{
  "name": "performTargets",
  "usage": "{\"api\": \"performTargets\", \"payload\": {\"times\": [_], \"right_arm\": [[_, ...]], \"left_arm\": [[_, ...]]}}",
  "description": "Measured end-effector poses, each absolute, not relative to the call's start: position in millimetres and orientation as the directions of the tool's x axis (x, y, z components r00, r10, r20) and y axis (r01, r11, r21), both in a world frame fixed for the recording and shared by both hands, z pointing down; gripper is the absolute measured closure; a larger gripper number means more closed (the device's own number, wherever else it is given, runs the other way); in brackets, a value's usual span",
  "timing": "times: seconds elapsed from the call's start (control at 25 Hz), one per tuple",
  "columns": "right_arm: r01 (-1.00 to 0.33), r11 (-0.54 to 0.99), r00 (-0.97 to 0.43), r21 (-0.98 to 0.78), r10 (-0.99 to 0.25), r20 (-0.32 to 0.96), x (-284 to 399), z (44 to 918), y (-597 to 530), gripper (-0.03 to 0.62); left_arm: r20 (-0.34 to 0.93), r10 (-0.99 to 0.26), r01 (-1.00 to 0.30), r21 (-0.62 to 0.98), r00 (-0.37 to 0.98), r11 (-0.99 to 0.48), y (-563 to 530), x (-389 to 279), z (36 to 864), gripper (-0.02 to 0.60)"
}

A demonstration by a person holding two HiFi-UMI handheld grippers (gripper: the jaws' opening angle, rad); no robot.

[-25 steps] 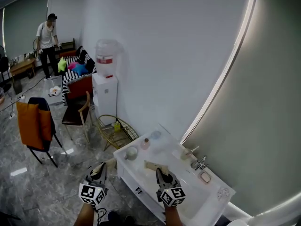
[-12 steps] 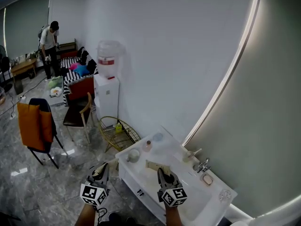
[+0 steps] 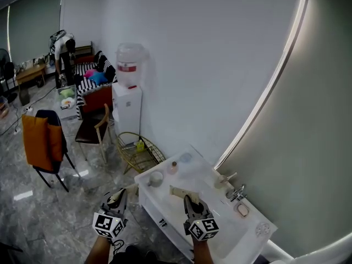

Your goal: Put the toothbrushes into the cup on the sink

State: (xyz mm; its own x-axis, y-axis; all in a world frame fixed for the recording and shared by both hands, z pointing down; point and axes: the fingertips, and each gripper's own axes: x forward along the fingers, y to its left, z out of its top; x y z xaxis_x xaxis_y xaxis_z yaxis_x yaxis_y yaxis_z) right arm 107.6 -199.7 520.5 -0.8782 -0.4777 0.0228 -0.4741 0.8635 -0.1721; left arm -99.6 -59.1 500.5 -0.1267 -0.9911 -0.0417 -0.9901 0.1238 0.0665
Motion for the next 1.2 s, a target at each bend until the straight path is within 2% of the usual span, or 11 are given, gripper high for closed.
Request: {"api": "performTargets", "payload": {"times": [0.6, 1.2], "right_arm": [[-0.52, 0.842, -0.854, -0.142, -0.517, 0.061, 109, 544, -220, 0.546], [-0.699, 0.704, -0.714, -0.124, -0.694, 0.087, 10, 552, -257, 0.546]], "left_arm": [[-0.045, -0.995, -0.994, 0.07, -0.092, 0.089, -90, -115, 512, 0.548], [-0.043, -0.983, -0.981, 0.073, 0.177, -0.18, -182, -216, 521, 0.548]]}}
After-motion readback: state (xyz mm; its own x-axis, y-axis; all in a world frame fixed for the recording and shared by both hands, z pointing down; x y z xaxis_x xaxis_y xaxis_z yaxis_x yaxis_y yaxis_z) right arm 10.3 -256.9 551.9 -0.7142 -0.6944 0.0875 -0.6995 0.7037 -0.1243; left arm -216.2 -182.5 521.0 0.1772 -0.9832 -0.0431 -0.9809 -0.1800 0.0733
